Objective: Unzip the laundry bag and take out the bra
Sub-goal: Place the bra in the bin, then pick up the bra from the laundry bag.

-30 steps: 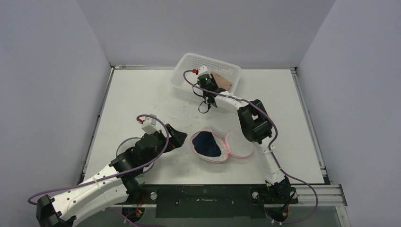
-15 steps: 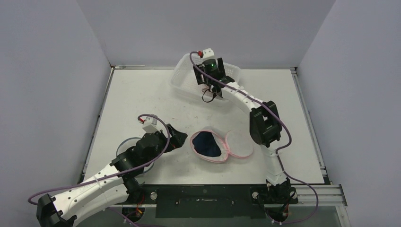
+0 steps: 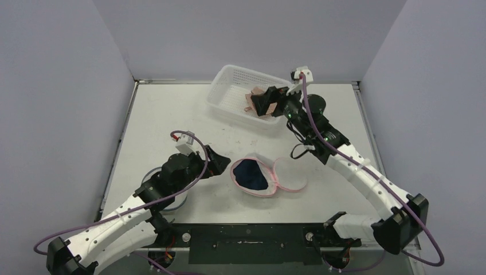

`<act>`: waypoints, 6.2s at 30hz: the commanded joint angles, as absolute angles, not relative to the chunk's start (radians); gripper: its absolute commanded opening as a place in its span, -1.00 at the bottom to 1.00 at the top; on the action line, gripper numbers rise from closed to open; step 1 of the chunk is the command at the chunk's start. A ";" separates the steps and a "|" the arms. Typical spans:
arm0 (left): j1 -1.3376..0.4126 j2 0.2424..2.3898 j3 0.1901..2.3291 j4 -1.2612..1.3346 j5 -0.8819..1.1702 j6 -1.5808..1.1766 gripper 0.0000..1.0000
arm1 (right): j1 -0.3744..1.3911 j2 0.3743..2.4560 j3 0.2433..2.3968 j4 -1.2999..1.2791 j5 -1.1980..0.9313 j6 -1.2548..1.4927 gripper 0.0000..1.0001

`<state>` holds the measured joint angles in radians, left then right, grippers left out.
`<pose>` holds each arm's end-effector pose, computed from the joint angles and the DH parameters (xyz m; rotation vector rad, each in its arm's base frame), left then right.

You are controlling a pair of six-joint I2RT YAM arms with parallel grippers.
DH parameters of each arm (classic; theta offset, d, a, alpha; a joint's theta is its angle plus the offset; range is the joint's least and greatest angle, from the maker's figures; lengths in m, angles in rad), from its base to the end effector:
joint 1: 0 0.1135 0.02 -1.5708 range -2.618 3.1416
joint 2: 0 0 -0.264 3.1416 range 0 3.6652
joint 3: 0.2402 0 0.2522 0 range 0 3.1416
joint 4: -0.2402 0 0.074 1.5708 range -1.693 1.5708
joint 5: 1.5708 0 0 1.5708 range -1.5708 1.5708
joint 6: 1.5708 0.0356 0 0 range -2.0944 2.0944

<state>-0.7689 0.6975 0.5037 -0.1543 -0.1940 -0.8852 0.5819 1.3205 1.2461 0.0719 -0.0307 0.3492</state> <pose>0.1284 -0.1147 0.2576 -0.2549 2.0082 -0.9087 0.2608 0.1729 0.4106 -0.2132 1.6099 0.7494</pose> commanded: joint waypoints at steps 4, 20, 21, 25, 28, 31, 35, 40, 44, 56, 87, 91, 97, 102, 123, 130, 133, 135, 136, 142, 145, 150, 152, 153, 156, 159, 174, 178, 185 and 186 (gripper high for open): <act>-0.772 0.866 0.683 -0.140 0.032 -0.733 0.93 | 0.714 0.979 0.858 0.004 -0.159 0.449 0.95; -0.805 1.111 0.653 -0.060 -0.077 -0.792 0.45 | 0.982 0.789 0.511 -0.034 0.011 0.576 -0.02; -0.805 1.123 0.658 -0.064 -0.086 -0.796 0.42 | 1.010 0.810 0.516 -0.029 0.044 0.568 -0.02; -0.805 1.151 0.655 -0.071 -0.092 -0.811 0.19 | 1.100 0.912 0.533 -0.025 0.139 0.534 0.00; -0.806 1.128 0.627 -0.042 -0.085 -0.840 0.04 | 1.134 0.976 0.531 -0.010 0.173 0.524 0.00; -0.806 1.091 0.577 0.014 -0.076 -0.867 -0.08 | 1.167 1.019 0.530 -0.008 0.186 0.509 -0.01; -0.805 1.077 0.544 0.049 -0.060 -0.877 -0.29 | 1.216 1.038 0.522 -0.008 0.202 0.486 -0.05; -0.805 1.085 0.528 0.067 -0.039 -0.877 -0.75 | 1.241 1.055 0.522 -0.008 0.183 0.470 -0.08; -0.804 1.075 0.515 0.067 -0.038 -0.877 -1.00 | 1.248 1.044 0.542 -0.008 0.244 0.494 0.15; -0.804 0.952 0.484 0.016 -0.042 -0.881 -0.56 | 1.246 1.099 0.651 0.037 0.428 0.487 0.57; -0.808 0.883 0.424 -0.043 -0.074 -0.884 -0.89 | 1.243 1.346 0.731 0.156 0.394 0.546 0.36; -0.807 0.879 0.418 -0.044 -0.072 -0.886 -1.00 | 1.243 1.382 0.756 0.137 0.411 0.550 0.27; -0.809 0.876 0.413 -0.031 -0.065 -0.889 -1.00 | 1.243 1.433 0.782 0.123 0.430 0.565 0.16; -0.809 0.877 0.411 -0.024 -0.057 -0.888 -1.00 | 1.250 1.475 0.816 0.043 0.517 0.600 -0.15; -0.813 0.988 0.401 0.103 -0.048 -0.909 -1.00 | 1.239 1.074 0.618 -0.100 0.540 0.702 -0.89; -0.838 1.035 0.393 0.172 -0.048 -0.921 -1.00 | 1.232 1.007 0.575 -0.090 0.498 0.740 -0.51; -0.847 1.046 0.391 0.190 -0.053 -0.926 -1.00 | 1.232 0.978 0.562 -0.084 0.478 0.758 0.09; -0.851 1.055 0.393 0.198 -0.054 -0.925 -1.00 | 1.233 0.972 0.566 -0.087 0.467 0.763 0.34; -0.853 1.059 0.394 0.200 -0.054 -0.925 -1.00 | 1.234 0.974 0.570 -0.090 0.462 0.765 0.43; -0.867 1.085 0.406 0.210 -0.055 -0.925 -1.00 | 1.236 1.063 0.614 -0.092 0.406 0.753 0.68; -0.874 1.089 0.409 0.211 -0.058 -0.925 -1.00 | 1.247 1.123 0.632 -0.083 0.399 0.752 0.76; -0.883 1.091 0.408 0.215 -0.061 -0.925 -1.00 | 1.252 1.203 0.662 -0.081 0.416 0.755 0.99; -0.886 1.092 0.409 0.215 -0.062 -0.925 -1.00 | 1.264 1.217 0.677 -0.072 0.432 0.750 1.00; -0.886 1.092 0.410 0.215 -0.061 -0.925 -1.00 | 1.276 1.217 0.680 -0.064 0.449 0.747 1.00; -0.888 1.088 0.413 0.215 -0.063 -0.925 -1.00 | 1.339 1.184 0.688 -0.062 0.553 0.735 0.84; -0.888 1.087 0.417 0.216 -0.065 -0.925 -1.00 | 1.402 1.154 0.700 -0.090 0.653 0.716 0.81; -0.922 1.133 0.442 0.260 -0.062 -0.956 -1.00 | 1.380 1.319 0.716 -0.096 0.687 0.690 0.96; -0.926 1.114 0.431 0.249 -0.076 -0.959 -1.00 | 1.342 1.336 0.708 -0.094 0.705 0.703 0.85; -0.928 1.103 0.421 0.238 -0.084 -0.957 -1.00 | 1.281 1.268 0.657 -0.095 0.710 0.724 0.18; -0.927 1.102 0.418 0.238 -0.084 -0.957 -1.00 | 1.276 1.258 0.651 -0.096 0.710 0.723 0.11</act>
